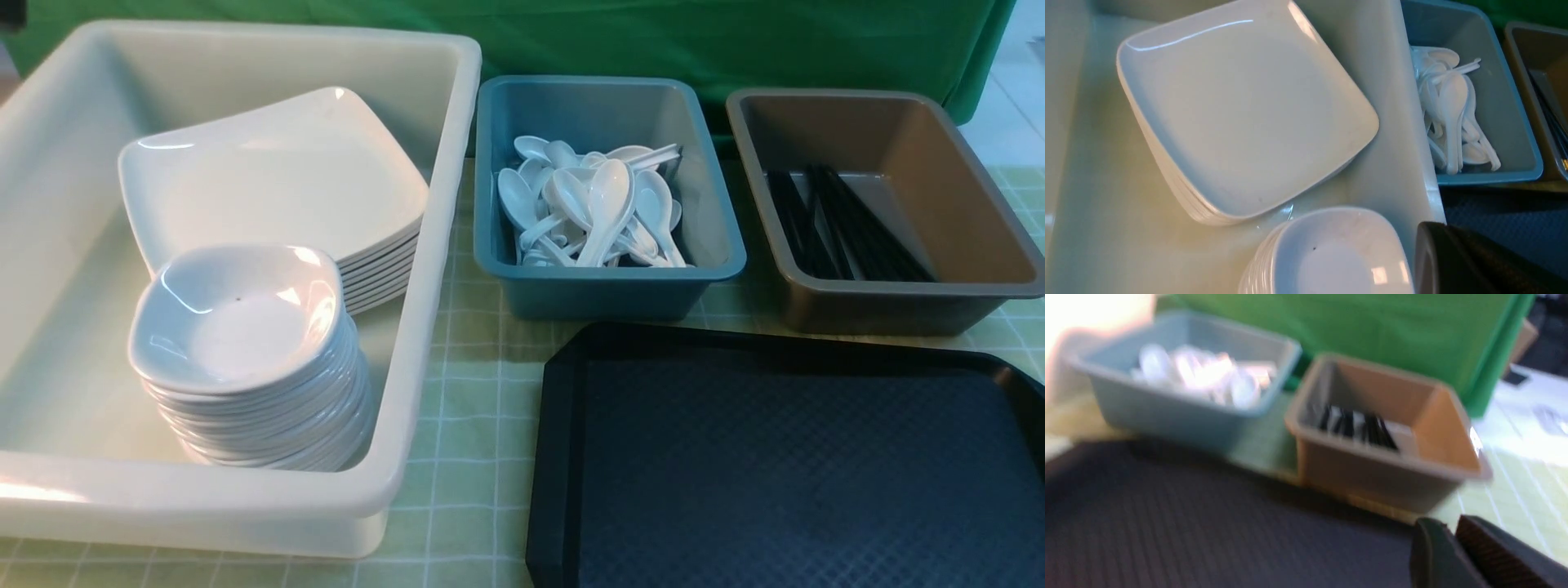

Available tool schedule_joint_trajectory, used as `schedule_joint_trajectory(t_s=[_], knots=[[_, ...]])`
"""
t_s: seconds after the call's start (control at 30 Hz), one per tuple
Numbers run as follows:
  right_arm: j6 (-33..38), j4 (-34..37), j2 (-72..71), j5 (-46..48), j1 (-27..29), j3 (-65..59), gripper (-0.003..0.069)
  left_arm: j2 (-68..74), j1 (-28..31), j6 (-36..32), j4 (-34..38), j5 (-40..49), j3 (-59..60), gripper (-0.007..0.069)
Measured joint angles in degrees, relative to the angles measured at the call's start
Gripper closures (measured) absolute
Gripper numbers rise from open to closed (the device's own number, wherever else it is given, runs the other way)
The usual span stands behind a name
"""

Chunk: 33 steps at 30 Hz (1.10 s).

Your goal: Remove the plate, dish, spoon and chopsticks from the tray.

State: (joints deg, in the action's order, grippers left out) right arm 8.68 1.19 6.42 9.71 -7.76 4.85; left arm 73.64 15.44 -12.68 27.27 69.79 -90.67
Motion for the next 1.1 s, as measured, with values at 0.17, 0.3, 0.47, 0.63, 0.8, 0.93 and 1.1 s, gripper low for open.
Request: schedule_joint_trajectory(t_s=[0.17,0.3,0.47,0.63,0.8,0.93,1.1], knots=[[0.0,-0.5,-4.1,2.5,1.2,-5.2,0.0563,-4.2,0.0,-1.0,-0.6,0.1,4.5,0.0636],[0.0,-0.8,-4.6,2.9,1.2,-5.2,0.0548,-9.4,0.0,-1.1,-1.4,-0.2,9.0,0.0636],[0.0,-0.9,-4.6,3.0,1.2,-5.2,0.0534,-20.9,0.0,-3.0,-1.4,-0.7,20.0,0.0636],[-0.1,-0.9,-4.6,3.0,1.2,-5.2,0.0521,-35.6,0.0,-4.4,4.7,-9.6,36.7,0.0636],[-0.1,-0.9,-4.6,3.0,1.2,-5.2,0.0508,-50.0,0.0,-6.5,11.4,-28.5,52.8,0.0636],[-0.1,-0.9,-4.6,3.0,1.2,-5.2,0.0499,-56.7,0.0,-6.9,12.1,-36.0,60.3,0.0636],[-0.1,-0.9,-4.6,3.0,1.2,-5.2,0.0482,-60.1,0.0,-7.0,9.8,-36.9,65.5,0.0636]])
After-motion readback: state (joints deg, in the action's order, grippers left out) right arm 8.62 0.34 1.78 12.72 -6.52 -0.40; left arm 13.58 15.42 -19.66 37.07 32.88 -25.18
